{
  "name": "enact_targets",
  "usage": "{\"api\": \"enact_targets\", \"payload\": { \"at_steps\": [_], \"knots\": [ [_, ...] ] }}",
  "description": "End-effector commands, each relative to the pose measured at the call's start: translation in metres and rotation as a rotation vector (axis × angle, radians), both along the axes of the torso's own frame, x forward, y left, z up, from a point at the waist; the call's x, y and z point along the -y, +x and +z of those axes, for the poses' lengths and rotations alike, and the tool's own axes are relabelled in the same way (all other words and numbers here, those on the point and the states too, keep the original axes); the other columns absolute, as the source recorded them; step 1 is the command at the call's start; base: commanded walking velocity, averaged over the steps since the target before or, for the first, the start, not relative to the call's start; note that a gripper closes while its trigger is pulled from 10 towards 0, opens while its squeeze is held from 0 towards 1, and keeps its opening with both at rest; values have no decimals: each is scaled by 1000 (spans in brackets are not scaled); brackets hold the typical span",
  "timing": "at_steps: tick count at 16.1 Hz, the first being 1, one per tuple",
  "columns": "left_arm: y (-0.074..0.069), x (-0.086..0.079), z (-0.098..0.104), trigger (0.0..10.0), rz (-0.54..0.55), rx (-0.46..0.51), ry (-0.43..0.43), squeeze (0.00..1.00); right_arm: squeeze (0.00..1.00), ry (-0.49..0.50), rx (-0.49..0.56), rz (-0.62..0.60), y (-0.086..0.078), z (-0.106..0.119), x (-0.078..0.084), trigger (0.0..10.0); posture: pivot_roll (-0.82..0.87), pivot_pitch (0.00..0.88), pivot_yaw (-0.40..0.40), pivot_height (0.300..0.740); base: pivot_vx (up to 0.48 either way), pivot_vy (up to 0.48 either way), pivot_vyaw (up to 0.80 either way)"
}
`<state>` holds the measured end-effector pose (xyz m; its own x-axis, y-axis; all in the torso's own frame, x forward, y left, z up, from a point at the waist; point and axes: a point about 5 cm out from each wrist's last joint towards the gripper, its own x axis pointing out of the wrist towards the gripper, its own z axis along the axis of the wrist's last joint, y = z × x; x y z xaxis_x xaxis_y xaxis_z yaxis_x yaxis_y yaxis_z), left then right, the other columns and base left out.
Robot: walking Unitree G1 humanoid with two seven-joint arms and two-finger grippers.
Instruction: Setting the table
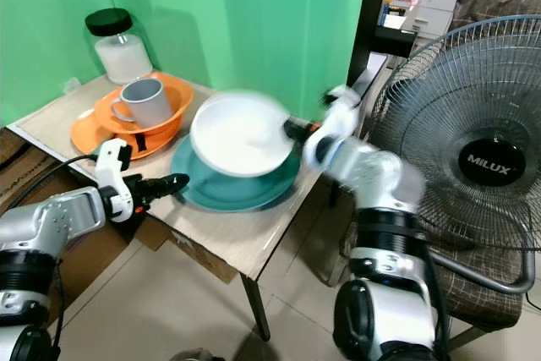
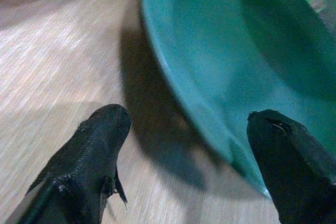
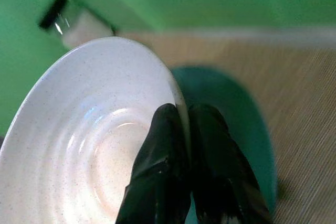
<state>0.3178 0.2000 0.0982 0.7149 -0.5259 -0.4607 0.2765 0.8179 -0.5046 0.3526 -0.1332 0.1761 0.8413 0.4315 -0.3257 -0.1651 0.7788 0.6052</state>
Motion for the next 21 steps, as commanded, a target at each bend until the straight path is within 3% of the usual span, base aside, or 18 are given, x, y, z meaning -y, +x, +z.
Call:
{"api": "enact_targets", "payload": {
  "at_steps": [1,7,11,21],
  "knots": [
    [4,4,1,0,-30,1,3,0,0,37,51,22,-1,10,-2,0,68,0,82,740,0,0,0],
    [14,17,-7,0,-93,-47,10,0,0,66,97,24,-19,12,11,0,36,0,115,740,0,0,0],
    [24,18,-1,0,-60,-28,-34,0,0,68,115,35,-29,9,15,0,30,0,125,740,0,0,0],
    [20,10,-11,0,18,-66,-104,0,0,99,185,91,-37,20,10,0,40,0,119,740,0,0,0]
  ]
}}
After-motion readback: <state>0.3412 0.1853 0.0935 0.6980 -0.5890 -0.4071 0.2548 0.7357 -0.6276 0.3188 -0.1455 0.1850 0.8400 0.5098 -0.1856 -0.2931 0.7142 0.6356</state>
